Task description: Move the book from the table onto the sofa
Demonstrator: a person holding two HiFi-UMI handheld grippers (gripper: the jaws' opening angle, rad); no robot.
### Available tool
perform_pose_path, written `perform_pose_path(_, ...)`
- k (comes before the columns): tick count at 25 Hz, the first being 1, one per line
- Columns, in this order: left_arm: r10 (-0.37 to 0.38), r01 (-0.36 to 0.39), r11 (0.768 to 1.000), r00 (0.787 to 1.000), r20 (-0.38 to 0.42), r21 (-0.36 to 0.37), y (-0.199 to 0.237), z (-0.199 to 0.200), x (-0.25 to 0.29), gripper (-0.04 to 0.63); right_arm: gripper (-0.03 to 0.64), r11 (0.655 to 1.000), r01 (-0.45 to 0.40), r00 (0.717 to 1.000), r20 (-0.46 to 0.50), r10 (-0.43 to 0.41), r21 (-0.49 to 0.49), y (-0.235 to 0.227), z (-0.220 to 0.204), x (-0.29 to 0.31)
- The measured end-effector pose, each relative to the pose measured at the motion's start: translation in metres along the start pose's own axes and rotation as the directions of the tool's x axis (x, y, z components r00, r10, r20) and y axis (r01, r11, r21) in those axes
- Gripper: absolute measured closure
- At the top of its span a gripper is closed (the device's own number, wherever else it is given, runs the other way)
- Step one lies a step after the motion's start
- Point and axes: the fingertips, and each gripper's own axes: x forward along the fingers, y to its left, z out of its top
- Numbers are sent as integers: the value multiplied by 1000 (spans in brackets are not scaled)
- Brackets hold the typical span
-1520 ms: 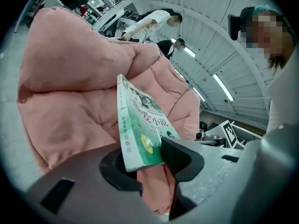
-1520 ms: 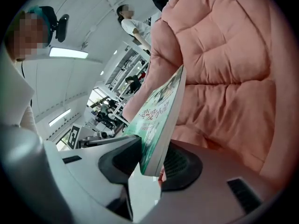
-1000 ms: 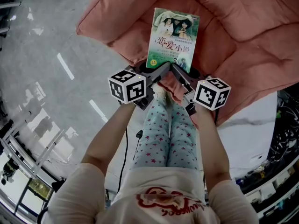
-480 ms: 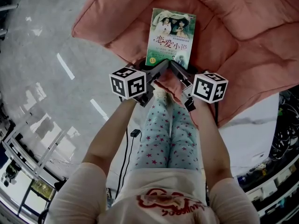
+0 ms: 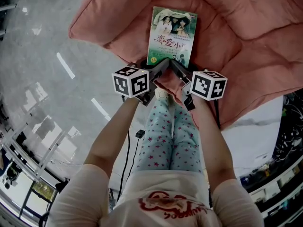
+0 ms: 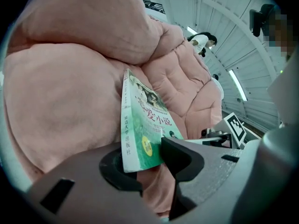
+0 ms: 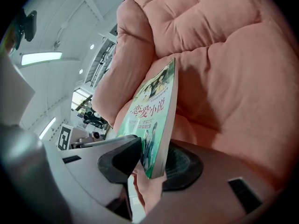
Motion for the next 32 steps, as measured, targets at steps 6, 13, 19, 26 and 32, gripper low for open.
perform_pose_path(6,36,-37,999,999,-19,-22,8,-6,6,459,489,999,51,999,-20,-50,14,-10,-5,5)
perform_pose_path(13,119,-122,991,991,-60,-46,12,-6,3,454,437,993,116,993,-19,-115,11,-15,-5,5)
perform_pose_path(19,287,-279,956,954,-84,89,14,-6,0,417,382,981,185,982,-40,-187,-56,-24,-6,3)
perform_pose_path(26,422,-408,896,905,-50,178,20,-11,-18,348,368,974,205,976,-53,-210,-91,-23,-4,2)
perform_pose_path(32,545,-543,810,837,59,222,16,-13,-51,345,364,926,308,951,77,-298,-219,-7,17,-31)
